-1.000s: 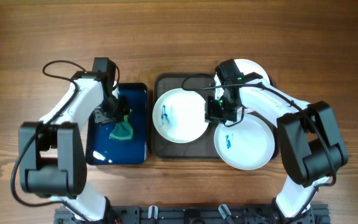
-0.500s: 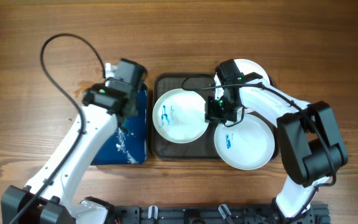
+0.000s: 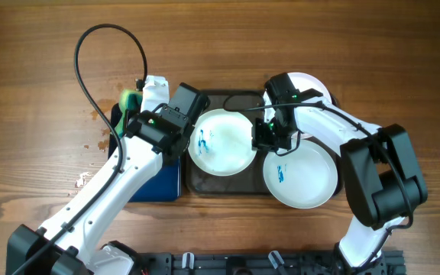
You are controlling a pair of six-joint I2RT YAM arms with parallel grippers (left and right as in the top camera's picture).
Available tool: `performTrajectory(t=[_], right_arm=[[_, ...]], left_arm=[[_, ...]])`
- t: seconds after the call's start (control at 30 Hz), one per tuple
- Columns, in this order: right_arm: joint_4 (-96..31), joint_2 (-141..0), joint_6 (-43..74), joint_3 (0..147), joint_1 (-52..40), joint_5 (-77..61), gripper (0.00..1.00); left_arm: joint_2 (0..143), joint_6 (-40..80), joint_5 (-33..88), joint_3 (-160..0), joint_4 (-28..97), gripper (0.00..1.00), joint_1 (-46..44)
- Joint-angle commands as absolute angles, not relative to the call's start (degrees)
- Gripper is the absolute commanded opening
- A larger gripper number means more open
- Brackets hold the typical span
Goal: Clean dirty plates on tray and stack at the side
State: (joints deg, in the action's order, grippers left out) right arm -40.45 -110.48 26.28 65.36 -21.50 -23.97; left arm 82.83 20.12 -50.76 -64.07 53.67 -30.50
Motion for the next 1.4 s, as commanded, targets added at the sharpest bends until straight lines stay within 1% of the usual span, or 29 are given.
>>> performTrajectory(t=[0.0,1.37], right_arm=[[-41.01,-111.68,25.23,64.36,-21.69,-22.48,0.04],[-41.21,-111.68,25.26,64.36,-21.69,-22.50,0.04]], left_arm=[[82.08,21.71,-53.84,-64.42,53.34,0.04,-30.76],[82.08,21.93,-53.63,-64.42,53.32,0.04,-31.77]])
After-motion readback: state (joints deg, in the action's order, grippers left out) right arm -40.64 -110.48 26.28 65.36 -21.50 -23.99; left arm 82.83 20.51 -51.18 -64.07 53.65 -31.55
